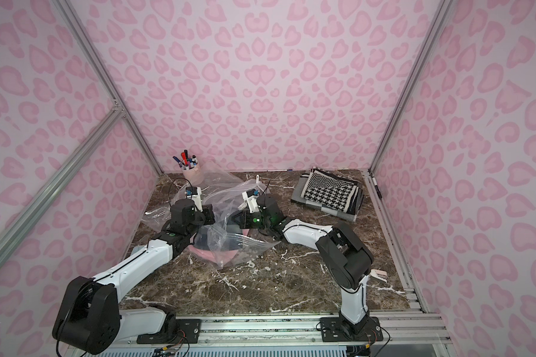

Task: Take the blanket out of the vacuum bag
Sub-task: Take out the blanket from the vacuum bag.

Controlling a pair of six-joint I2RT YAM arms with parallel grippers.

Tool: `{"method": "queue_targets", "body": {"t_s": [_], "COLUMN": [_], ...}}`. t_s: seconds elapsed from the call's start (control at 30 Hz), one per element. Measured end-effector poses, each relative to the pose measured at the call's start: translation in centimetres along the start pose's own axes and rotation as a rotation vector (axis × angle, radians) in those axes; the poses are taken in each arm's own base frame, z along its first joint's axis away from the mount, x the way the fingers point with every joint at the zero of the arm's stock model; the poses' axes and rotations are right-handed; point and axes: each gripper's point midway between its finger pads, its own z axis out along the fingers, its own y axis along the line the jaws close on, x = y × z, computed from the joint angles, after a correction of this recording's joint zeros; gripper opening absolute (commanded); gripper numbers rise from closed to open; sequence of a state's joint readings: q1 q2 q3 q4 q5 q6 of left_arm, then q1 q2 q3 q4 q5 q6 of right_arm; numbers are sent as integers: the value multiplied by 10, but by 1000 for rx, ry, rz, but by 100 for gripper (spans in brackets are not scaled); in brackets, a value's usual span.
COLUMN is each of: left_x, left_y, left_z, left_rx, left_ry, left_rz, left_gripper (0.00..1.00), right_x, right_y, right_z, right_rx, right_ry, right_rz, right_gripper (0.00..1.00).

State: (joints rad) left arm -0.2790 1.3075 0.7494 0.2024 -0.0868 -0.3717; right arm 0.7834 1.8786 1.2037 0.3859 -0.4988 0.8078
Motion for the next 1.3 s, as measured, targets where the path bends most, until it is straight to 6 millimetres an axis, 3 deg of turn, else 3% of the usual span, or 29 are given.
{"method": "queue_targets", "body": {"t_s": [0.2, 0.4, 0.6, 0.7, 0.83, 0.97, 1.17, 1.3], "left_x": [-28, -67, -85, -78, -60, -47, -36, -17], "left_y": [-5, -37, -64, -63, -47, -38, -32, -24], "left_z": [3, 6, 5, 16, 34, 44, 46, 41], "left_rx": [-13, 103, 195, 182, 106, 65, 49, 38], "left_ry": [-55, -99, -106, -76, -31, -4, 14, 42], "left_rz": [-21, -28, -24, -19, -23, -40, -39, -41], "left_gripper": [4, 4, 4, 4, 4, 4, 4, 4], "right_x": [6, 36, 38, 30, 13, 13, -8, -25], "right_y": [25, 2, -9, 4, 32, 43, 65, 67], "right_z": [11, 25, 26, 23, 12, 0, -32, -46], "right_rx": [-12, 63, 102, 110, 95, 117, 150, 164], "right_ry": [36, 105, 112, 105, 71, 75, 6, -31], "right_rz": [-84, -109, -119, -142, -190, -198, -256, -278], "right_gripper": [0, 0, 0, 0, 0, 0, 0, 0]}}
